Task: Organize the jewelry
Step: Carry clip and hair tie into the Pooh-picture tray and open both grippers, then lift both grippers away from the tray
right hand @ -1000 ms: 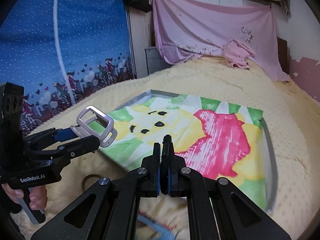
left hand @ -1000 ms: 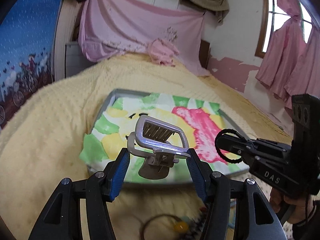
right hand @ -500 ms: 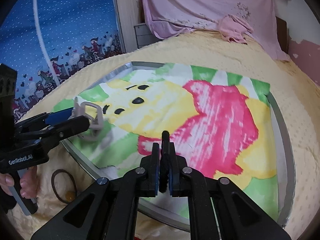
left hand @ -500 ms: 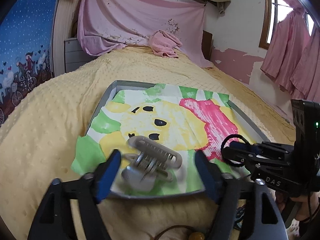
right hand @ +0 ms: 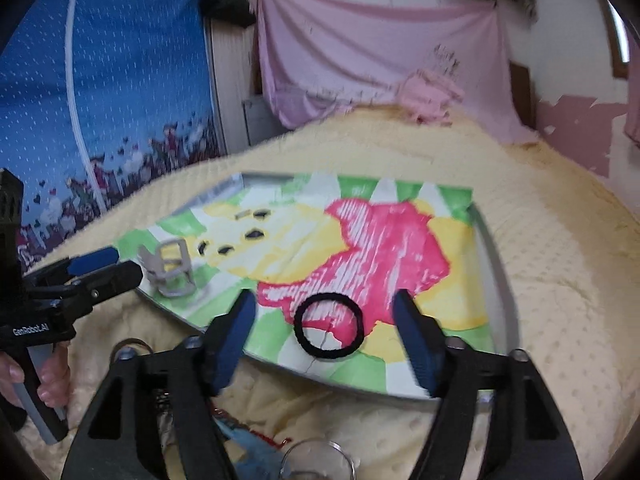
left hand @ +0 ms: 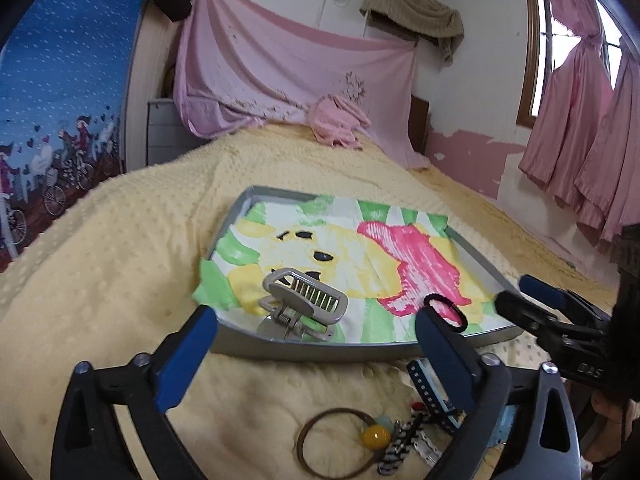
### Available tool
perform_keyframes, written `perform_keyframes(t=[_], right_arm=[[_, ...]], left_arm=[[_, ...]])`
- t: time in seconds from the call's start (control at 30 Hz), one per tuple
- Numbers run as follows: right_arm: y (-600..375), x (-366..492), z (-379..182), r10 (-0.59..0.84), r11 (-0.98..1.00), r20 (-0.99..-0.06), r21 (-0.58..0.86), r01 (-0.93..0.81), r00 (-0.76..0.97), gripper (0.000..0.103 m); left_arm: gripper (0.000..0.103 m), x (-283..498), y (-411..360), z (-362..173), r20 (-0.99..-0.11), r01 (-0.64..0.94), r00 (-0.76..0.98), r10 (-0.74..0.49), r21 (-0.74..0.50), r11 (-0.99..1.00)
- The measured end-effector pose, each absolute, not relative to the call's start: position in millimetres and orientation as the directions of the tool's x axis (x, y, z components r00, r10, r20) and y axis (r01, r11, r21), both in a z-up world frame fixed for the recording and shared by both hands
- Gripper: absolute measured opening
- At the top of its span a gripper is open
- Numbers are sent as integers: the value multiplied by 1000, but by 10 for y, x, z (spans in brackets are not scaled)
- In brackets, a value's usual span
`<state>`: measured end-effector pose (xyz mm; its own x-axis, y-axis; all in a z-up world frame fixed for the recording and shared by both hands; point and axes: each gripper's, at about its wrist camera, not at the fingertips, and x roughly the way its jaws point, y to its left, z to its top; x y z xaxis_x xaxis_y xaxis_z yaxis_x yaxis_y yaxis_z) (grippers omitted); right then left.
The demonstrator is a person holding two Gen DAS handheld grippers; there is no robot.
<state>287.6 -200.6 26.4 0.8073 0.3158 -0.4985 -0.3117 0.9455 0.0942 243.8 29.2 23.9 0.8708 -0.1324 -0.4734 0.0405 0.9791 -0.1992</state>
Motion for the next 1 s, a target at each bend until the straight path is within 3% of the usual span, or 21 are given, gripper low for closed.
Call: perform_keyframes(t=[0.17,0.33,0.53,1.0], right_arm=[[-2110,2480,405,307,951,-387,109,-288,869,91],[-2150,2148,515,291,957,-315,109,-270,903,93],[-2184,1768,564,275,961,-282,105,-255,919,97],[-2234,1261,521,222,975,-242,52,-216,944,98]], left_arm=[[103,2090,293,284,-392,5,917,-73,-171,985],[103,1773,294,312,-338,0,940,-48,-140,990],[103,1445,305,347,-302,7,952,-43,-119,993],[103,1057,262,242,-278,12,960,-34,-79,997]])
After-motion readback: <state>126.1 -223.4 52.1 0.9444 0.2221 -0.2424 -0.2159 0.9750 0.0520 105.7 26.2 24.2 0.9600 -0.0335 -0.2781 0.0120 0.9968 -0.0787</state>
